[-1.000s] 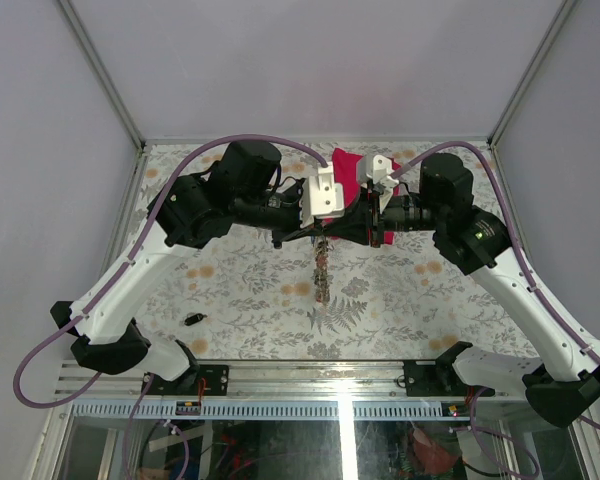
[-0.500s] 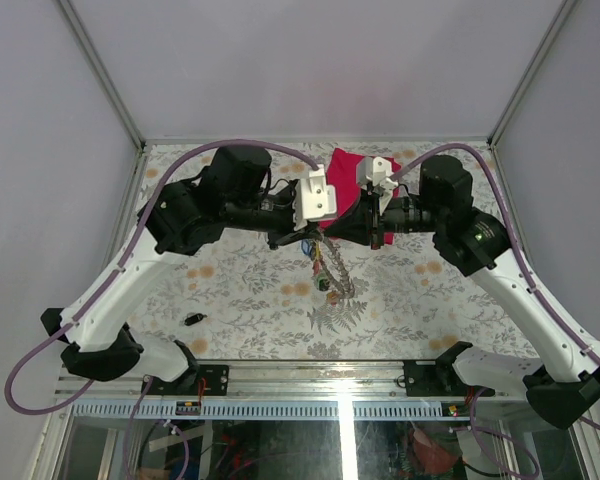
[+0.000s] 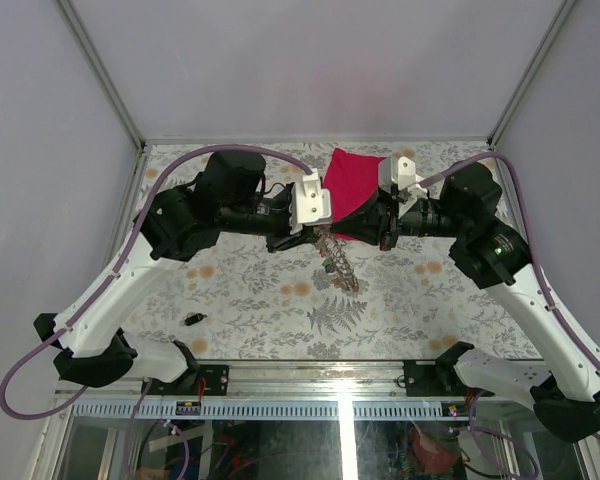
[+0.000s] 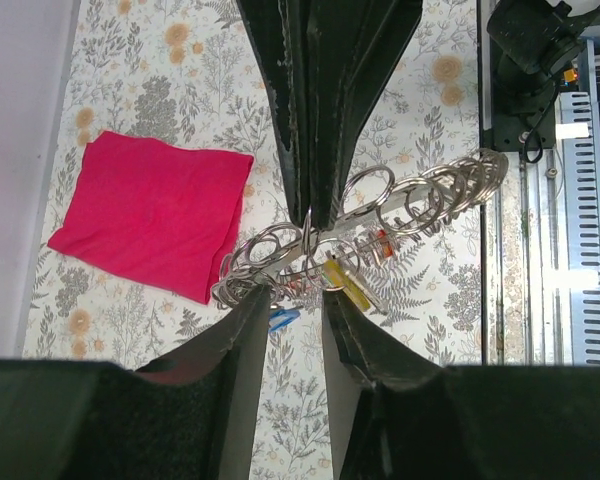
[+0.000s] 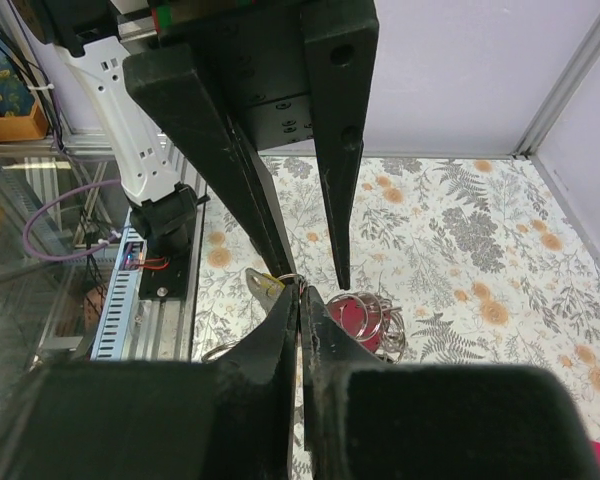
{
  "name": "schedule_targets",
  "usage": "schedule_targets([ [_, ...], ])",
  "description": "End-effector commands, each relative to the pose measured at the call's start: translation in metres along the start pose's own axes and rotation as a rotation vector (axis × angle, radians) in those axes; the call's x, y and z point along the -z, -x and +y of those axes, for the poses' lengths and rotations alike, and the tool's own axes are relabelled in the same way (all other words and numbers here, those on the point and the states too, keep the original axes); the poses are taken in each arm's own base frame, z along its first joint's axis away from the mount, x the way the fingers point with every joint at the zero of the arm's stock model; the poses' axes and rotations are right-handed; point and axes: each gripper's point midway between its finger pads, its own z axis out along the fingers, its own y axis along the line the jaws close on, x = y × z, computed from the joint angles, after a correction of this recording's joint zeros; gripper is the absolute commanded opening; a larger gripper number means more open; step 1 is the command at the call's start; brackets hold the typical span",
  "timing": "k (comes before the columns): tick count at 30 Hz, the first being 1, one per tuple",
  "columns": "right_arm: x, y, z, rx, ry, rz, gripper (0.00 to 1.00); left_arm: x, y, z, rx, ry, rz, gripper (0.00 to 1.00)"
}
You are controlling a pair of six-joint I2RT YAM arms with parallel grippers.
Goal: Put the keys on the keyring
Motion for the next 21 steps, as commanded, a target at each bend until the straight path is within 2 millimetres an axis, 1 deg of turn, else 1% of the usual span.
schedule_targets([
  [1,0.005,0.034,0.01,0.091,0.025,-0.099,0.0,0.002,0.02,0.001,-0.034,0.007,-0.083,0.29],
  [4,0.005,0.035,0.009,0.092,0.013,-0.1,0.0,0.002,0.02,0.003,-0.035,0.014,-0.083,0.29],
  [7,0.007,0.034,0.002,0.099,-0.035,-0.103,0.0,0.007,0.021,0.007,-0.043,0.049,-0.085,0.29],
  [11,0.013,0.037,-0.015,0.103,-0.156,-0.116,0.0,0.019,0.028,0.019,-0.027,0.163,-0.133,0.35],
  [12,0.014,0.039,-0.018,0.104,-0.178,-0.121,0.0,0.022,0.03,0.022,-0.026,0.194,-0.151,0.37],
  [13,0.015,0.04,-0.021,0.102,-0.198,-0.126,0.0,0.029,0.037,0.027,-0.032,0.24,-0.189,0.38],
  [15,0.016,0.041,-0.024,0.105,-0.221,-0.138,0.0,0.032,0.039,0.031,-0.023,0.278,-0.224,0.4],
  [18,0.018,0.043,-0.025,0.11,-0.235,-0.151,0.0,0.037,0.046,0.033,-0.014,0.314,-0.287,0.43],
  [21,0.017,0.045,-0.024,0.108,-0.228,-0.16,0.0,0.033,0.05,0.028,-0.001,0.289,-0.337,0.46],
])
